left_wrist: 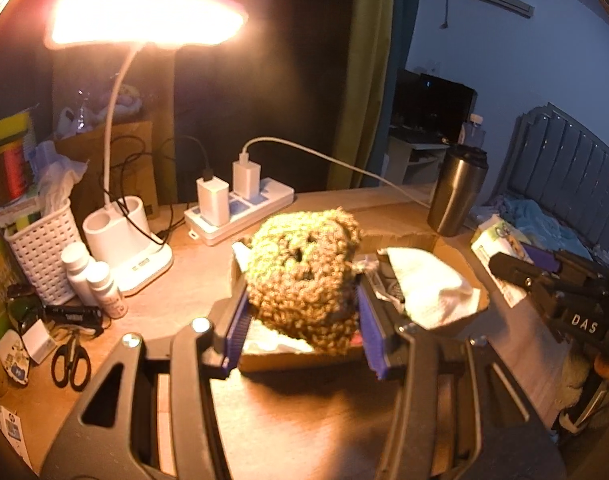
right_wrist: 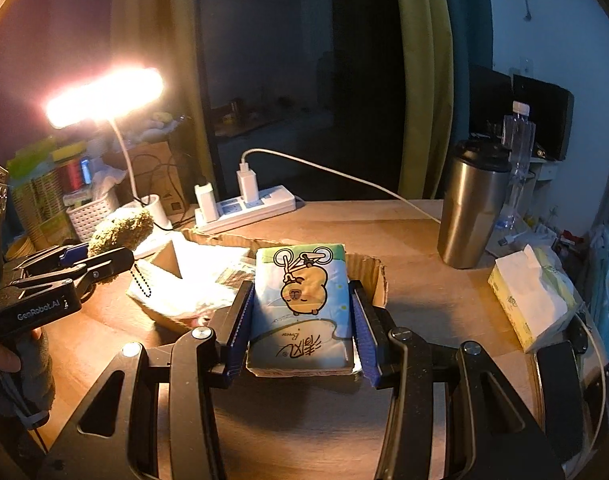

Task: Organize soft objects
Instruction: 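Carry the fuzzy ball and tissue pack over the cardboard box with both tools, then lower the fuzzy ball and tissue pack into the box and open both tools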

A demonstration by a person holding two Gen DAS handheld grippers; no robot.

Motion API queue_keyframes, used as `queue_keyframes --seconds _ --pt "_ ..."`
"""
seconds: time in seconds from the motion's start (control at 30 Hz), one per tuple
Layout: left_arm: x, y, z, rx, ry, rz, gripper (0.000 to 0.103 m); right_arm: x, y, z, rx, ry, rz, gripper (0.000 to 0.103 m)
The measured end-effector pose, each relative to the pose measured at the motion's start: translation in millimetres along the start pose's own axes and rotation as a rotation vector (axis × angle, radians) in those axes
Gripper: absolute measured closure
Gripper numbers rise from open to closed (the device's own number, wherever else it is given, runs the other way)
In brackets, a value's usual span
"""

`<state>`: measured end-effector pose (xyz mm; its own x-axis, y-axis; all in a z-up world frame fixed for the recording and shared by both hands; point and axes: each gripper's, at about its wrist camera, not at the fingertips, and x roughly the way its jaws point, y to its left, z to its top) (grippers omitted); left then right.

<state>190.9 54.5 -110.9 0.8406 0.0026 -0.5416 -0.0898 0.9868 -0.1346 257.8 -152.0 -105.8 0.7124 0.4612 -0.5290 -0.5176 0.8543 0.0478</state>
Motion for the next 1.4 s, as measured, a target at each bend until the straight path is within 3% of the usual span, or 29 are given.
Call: queue_keyframes --seconds 0.7,1.13,1.2,1.27,1.4 --pt "87 6 -16 0.005 0.157 0.013 0.053 80 -27 -14 0.045 0.107 -0.011 0.055" --pt "95 2 -17 0.014 0.178 0.0 0.05 87 -24 -15 0.039 0.127 -0.008 0.054" --pt "94 3 -16 0.007 0.18 0.0 0.049 85 -23 -14 0.037 0.124 -0.011 0.053" --pt "91 3 -15 0.005 0.172 0.001 0.048 81 -21 -13 0.038 0.117 -0.01 0.044" --pt "82 1 -12 0.004 0.152 -0.008 0.034 74 -21 -11 0.039 0.104 -0.015 0.04"
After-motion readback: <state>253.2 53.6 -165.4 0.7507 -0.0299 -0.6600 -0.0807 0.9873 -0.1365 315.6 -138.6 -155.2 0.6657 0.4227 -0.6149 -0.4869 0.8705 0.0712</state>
